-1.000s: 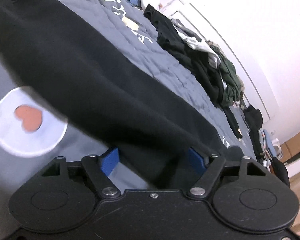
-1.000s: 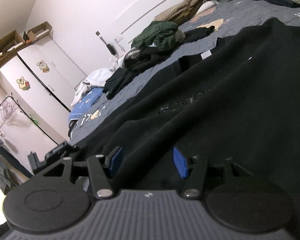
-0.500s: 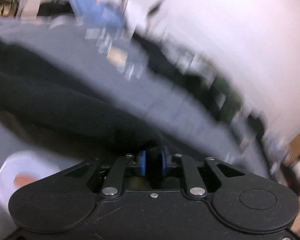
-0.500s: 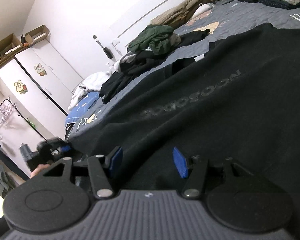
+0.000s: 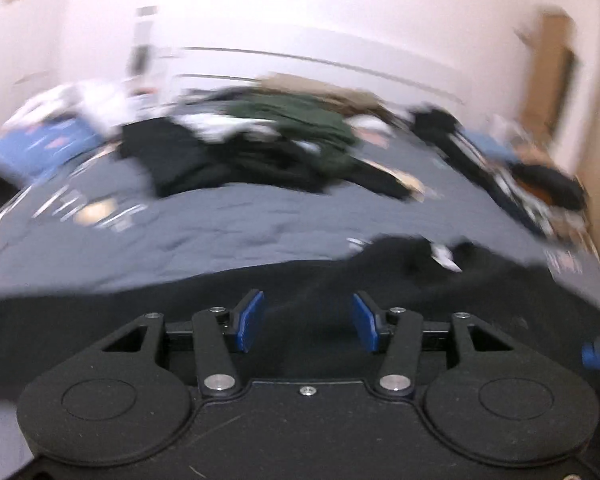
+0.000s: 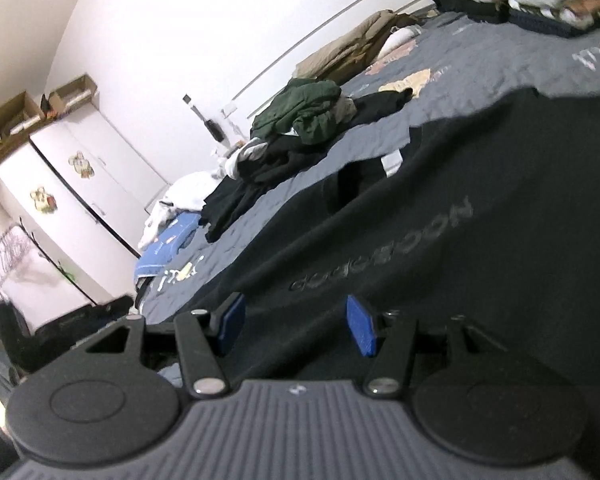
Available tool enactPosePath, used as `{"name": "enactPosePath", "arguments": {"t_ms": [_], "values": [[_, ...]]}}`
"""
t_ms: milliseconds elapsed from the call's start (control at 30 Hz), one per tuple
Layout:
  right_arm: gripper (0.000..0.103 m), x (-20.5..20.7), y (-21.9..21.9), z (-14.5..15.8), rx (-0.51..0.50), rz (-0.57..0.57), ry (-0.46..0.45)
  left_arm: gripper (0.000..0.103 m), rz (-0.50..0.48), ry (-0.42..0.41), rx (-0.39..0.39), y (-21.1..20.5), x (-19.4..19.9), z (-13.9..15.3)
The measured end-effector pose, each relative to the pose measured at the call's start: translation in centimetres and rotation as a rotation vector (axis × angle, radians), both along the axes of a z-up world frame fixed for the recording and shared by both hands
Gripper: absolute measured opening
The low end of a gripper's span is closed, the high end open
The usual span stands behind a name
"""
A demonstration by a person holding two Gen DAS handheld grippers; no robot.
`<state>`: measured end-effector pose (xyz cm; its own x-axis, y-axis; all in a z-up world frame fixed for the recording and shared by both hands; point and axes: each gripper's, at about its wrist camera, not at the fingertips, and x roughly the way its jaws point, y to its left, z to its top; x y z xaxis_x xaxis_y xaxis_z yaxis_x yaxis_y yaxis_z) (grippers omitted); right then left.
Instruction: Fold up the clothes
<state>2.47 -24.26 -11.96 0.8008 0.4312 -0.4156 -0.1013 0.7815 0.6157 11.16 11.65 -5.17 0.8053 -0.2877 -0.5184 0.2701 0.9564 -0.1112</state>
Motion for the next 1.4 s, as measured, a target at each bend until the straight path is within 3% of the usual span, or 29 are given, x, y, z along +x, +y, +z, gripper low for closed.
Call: {"name": "enactPosePath", "arguments": {"t_ms": [133,233,333,700,767,833,933,967,1000,1033,1067,1133,1400], "values": [[0.057,2.2,-1.6,1.8,-0.061,0.005,-0.017,0.049,-0.121,-0.020,0.100,-5.8,3.9,-1.1],[0.057,3.1,-2.7,2.0,-0.035,-0.013,-0.048,0.048,-0.218,-0.047,0.170,-9.3,6.3,-2.7],[0.057,3.4,-3.3,1.4,-0.023,-0.014,-0.059,0.049,-0.277,-0.006,0.226,-11.7,9.3,-4.8],[0.058,3.8,-5.6,1.0,0.025,-0.061,-0.066,0.049,-0.340,0.138,0.435,-15.1,17.8,-10.5],[0.058,4.0,-5.8,0.6,0.033,-0.060,-0.051,0.053,-0.356,0.160,0.457,-15.3,18.6,-11.2],[0.058,4.2,-5.7,0.2,0.031,-0.055,-0.037,0.069,-0.370,0.184,0.462,-15.6,19.3,-11.8],[0.058,4.4,-5.5,-0.2,0.026,-0.052,-0.026,0.070,-0.388,0.183,0.464,-15.9,19.8,-12.4],[0.058,4.5,-5.4,-0.2,0.025,-0.050,-0.024,0.069,-0.393,0.172,0.467,-16.1,19.8,-12.5],[0.058,4.5,-5.4,-0.3,0.021,-0.047,-0.024,0.057,-0.398,0.161,0.469,-16.3,19.9,-12.7],[0.058,4.5,-5.3,-0.3,0.014,-0.044,-0.024,0.026,-0.400,0.154,0.465,-16.4,19.9,-12.7],[0.058,4.5,-5.2,-0.3,0.009,-0.042,-0.025,0.012,-0.398,0.157,0.445,-16.4,20.1,-12.7],[0.058,4.6,-5.2,-0.3,0.012,-0.042,-0.025,0.004,-0.393,0.157,0.410,-16.3,20.3,-12.5],[0.058,4.6,-5.3,-0.6,0.016,-0.038,-0.018,0.002,-0.277,-0.014,0.353,-15.0,21.5,-9.2]]}}
